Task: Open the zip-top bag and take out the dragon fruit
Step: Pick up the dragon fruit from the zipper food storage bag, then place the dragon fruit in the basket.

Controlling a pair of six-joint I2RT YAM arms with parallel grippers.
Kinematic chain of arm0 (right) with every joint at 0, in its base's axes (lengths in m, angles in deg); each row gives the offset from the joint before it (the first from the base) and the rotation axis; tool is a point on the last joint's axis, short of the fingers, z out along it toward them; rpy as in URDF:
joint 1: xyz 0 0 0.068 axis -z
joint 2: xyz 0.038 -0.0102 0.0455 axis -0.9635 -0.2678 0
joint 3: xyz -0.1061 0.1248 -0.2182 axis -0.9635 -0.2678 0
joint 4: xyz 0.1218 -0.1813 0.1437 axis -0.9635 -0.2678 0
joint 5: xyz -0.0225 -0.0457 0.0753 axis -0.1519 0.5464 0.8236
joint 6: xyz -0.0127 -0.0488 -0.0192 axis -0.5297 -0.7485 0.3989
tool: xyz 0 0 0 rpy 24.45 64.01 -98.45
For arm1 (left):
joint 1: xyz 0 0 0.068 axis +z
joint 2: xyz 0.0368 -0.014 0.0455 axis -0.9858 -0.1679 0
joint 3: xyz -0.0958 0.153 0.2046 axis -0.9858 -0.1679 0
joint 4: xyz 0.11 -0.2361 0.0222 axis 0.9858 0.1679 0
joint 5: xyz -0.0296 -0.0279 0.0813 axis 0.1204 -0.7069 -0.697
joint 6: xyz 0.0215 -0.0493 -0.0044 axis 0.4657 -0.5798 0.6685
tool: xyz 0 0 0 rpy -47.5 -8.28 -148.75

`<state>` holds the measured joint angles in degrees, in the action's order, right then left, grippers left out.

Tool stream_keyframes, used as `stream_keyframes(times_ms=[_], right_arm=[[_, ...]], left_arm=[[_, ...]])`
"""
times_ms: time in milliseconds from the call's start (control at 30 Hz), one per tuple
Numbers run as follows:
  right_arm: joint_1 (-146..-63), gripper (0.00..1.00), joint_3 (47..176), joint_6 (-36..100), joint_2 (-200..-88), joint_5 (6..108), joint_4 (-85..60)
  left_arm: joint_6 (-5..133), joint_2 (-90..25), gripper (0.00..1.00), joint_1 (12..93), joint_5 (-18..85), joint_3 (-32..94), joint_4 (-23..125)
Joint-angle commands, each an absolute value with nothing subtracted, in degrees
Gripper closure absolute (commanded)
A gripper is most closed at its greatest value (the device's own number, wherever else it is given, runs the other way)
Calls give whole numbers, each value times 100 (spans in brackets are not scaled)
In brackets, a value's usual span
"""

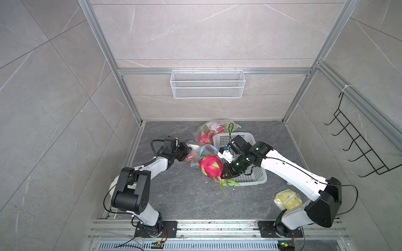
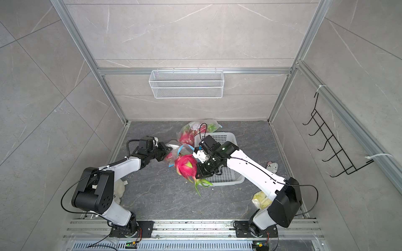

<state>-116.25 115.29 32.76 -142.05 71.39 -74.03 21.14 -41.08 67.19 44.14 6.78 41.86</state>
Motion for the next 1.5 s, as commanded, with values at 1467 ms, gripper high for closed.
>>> stream_keyframes(times_ms=[1467], right_arm=[[-10261,100,13541,145,-17097,3520,-6800]], left_arm=[[2564,-2652,100,7471,4472,299,4914]])
